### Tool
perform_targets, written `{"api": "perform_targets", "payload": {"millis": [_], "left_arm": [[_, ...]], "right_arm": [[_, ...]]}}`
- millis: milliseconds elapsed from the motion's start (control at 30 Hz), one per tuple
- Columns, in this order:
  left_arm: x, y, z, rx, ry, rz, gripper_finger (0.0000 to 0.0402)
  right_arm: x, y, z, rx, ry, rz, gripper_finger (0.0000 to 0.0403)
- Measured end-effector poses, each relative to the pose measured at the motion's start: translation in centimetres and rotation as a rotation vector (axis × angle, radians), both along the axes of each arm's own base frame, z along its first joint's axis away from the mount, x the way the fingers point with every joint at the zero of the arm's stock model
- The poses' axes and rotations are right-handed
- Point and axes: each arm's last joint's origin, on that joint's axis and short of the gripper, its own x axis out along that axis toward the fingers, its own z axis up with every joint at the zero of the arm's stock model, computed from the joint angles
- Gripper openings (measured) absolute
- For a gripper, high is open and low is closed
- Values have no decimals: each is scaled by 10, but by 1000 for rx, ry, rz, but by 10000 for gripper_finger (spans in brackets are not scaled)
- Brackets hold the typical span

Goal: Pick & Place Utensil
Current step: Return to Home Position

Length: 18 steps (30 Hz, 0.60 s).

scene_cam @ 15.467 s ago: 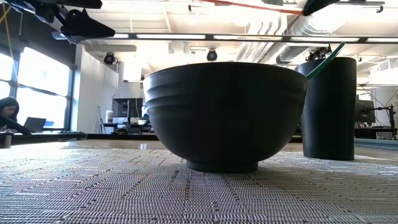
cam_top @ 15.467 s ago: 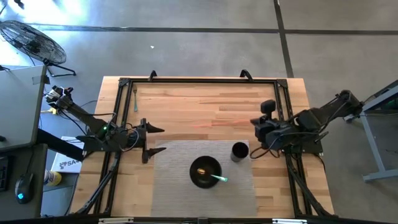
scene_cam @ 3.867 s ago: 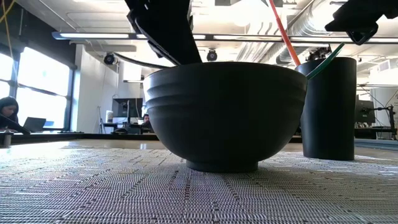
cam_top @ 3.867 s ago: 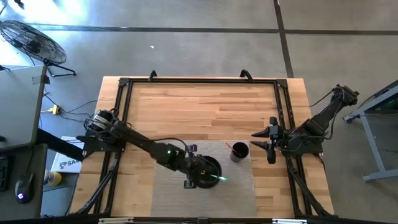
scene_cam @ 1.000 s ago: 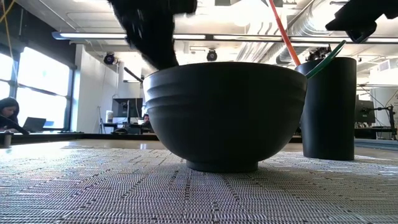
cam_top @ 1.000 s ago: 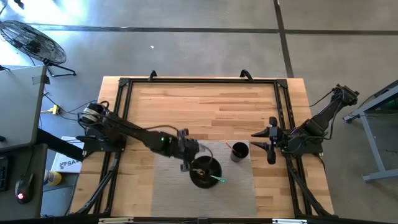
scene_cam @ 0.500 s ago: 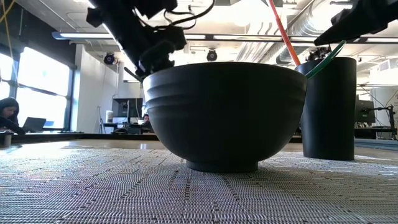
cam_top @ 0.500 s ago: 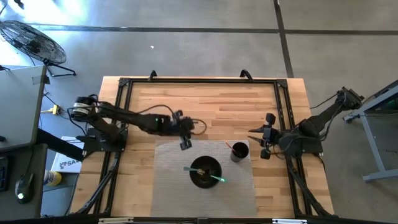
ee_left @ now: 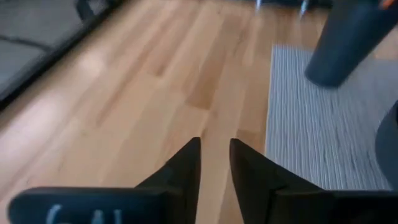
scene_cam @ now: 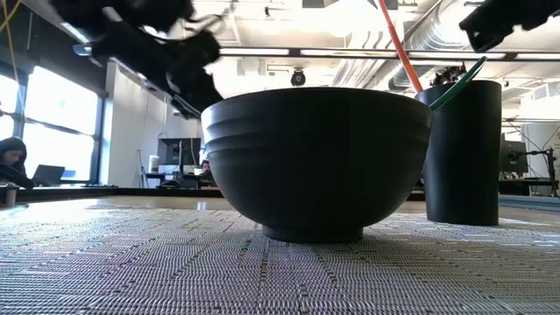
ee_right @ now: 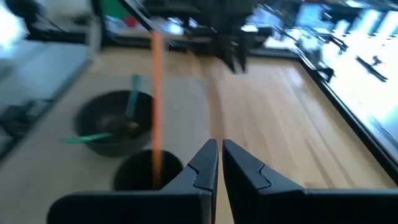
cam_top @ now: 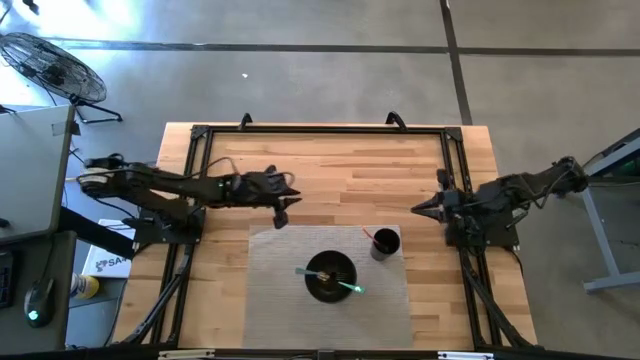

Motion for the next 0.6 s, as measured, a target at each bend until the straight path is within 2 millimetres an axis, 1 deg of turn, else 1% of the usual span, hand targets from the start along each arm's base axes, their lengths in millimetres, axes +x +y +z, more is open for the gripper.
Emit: {"api": "perform_targets", "payload": {"millis": [67,133,267,400,467,600], "left_arm": [[-14,1,3,6,-67,10,69],[-28,3,5,7,-97,27,56],[-53,3,17,22,-160,35,32],[-70,2,28,16,-183,79,8],[-77,2,33,25,-196,112,2],[-87,1,38,26,-214,115,7]], "right_arm": [[-6,-1,3,24,-30,68,12],[-11,-2,6,41,-57,125,4],[-18,-5,11,53,-122,165,4],[-19,-8,12,72,-148,189,1],[-16,-7,8,87,-190,218,2],[-5,-6,-19,96,-208,226,1]]}}
